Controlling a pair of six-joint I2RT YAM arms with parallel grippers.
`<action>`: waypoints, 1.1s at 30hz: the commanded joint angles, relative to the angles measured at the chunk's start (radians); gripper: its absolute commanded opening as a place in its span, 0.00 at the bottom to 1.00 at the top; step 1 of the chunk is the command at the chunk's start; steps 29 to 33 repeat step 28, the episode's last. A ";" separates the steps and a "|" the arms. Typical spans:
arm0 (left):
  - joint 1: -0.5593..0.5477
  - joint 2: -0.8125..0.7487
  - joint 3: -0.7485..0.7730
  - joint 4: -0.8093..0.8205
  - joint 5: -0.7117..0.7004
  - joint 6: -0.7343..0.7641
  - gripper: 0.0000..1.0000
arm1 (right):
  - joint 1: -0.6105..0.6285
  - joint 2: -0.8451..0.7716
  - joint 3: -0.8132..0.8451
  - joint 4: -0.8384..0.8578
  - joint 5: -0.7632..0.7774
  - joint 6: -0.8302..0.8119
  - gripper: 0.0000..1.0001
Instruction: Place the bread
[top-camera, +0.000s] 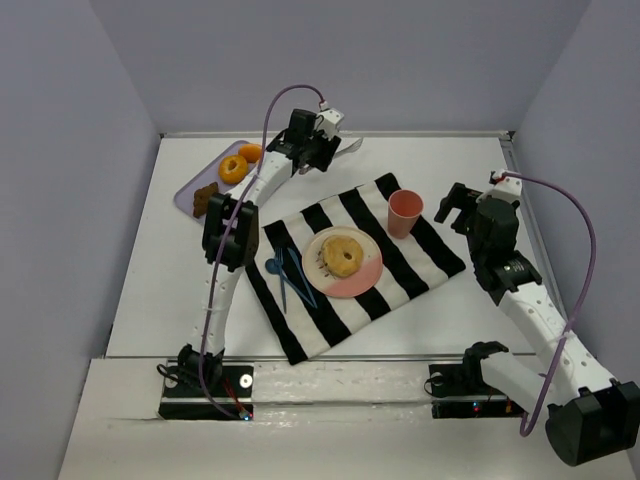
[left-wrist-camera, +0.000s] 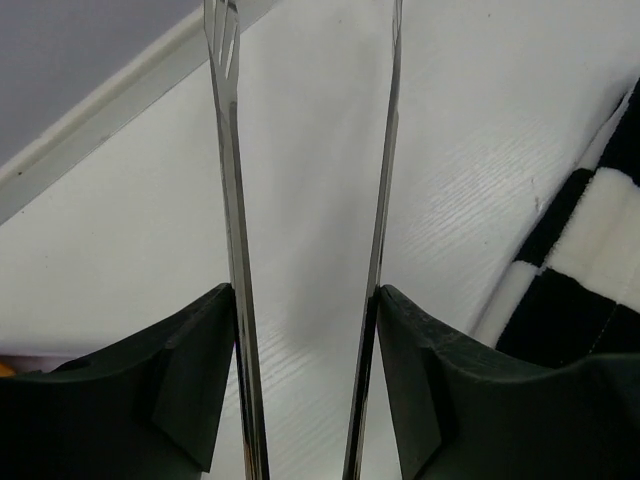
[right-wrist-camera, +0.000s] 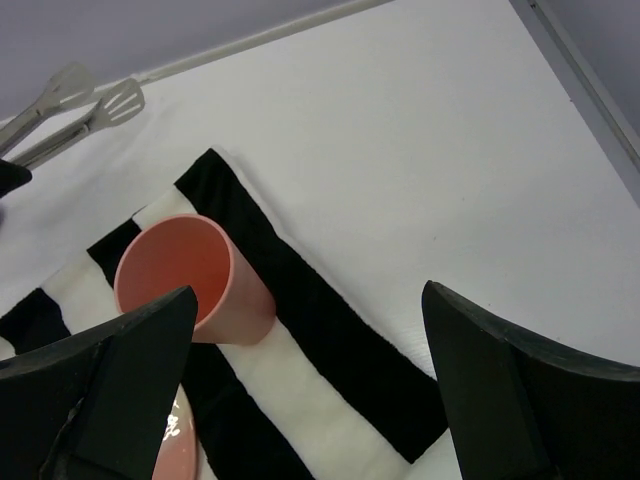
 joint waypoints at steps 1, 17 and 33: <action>0.011 0.027 0.060 -0.004 0.016 0.036 0.66 | -0.006 0.011 0.041 0.031 0.041 -0.020 1.00; 0.023 -0.302 -0.063 0.040 -0.072 -0.187 0.99 | -0.006 -0.048 0.067 -0.006 -0.054 0.002 1.00; 0.017 -0.729 -0.733 0.249 0.072 -0.694 0.99 | -0.006 -0.040 0.063 0.000 -0.083 0.009 1.00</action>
